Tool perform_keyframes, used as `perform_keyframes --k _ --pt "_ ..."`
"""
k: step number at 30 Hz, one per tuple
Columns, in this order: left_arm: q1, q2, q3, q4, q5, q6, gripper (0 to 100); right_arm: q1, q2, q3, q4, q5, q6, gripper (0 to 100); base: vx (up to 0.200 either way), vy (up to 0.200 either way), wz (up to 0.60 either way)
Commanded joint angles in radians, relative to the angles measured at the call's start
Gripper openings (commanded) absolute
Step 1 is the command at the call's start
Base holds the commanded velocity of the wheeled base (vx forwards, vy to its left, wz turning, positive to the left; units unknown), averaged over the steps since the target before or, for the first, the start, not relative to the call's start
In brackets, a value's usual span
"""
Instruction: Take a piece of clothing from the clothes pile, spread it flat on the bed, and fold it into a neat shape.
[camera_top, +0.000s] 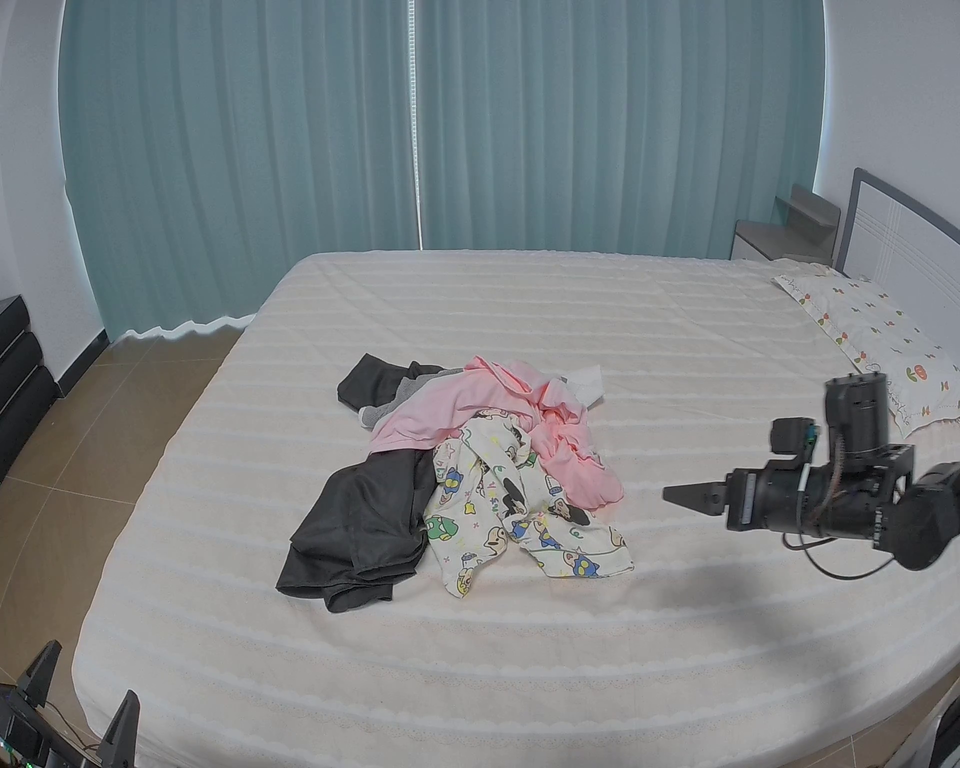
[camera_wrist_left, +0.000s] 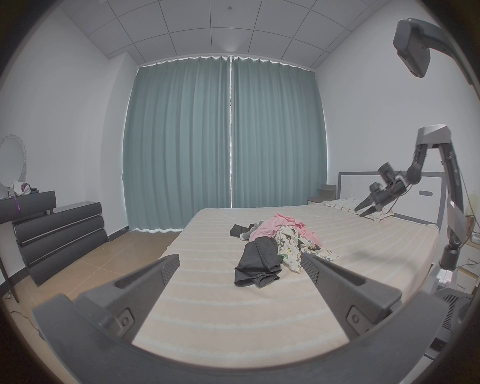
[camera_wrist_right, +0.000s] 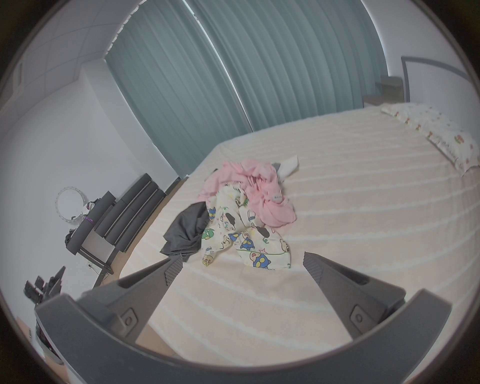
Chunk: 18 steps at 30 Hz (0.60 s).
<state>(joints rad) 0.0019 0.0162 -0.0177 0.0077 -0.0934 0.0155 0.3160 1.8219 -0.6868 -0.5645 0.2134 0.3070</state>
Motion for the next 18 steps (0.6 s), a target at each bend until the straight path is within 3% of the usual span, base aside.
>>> perform_keyframes --k 1,18 --pt "0.000 -0.016 0.018 0.000 0.000 0.000 100 0.061 0.573 -0.269 -0.118 -0.008 0.101 100 0.000 0.000 0.00" --pt "0.001 -0.016 0.018 0.000 0.000 0.000 100 0.055 0.628 -0.382 -0.103 -0.025 0.090 100 0.000 0.000 0.00"
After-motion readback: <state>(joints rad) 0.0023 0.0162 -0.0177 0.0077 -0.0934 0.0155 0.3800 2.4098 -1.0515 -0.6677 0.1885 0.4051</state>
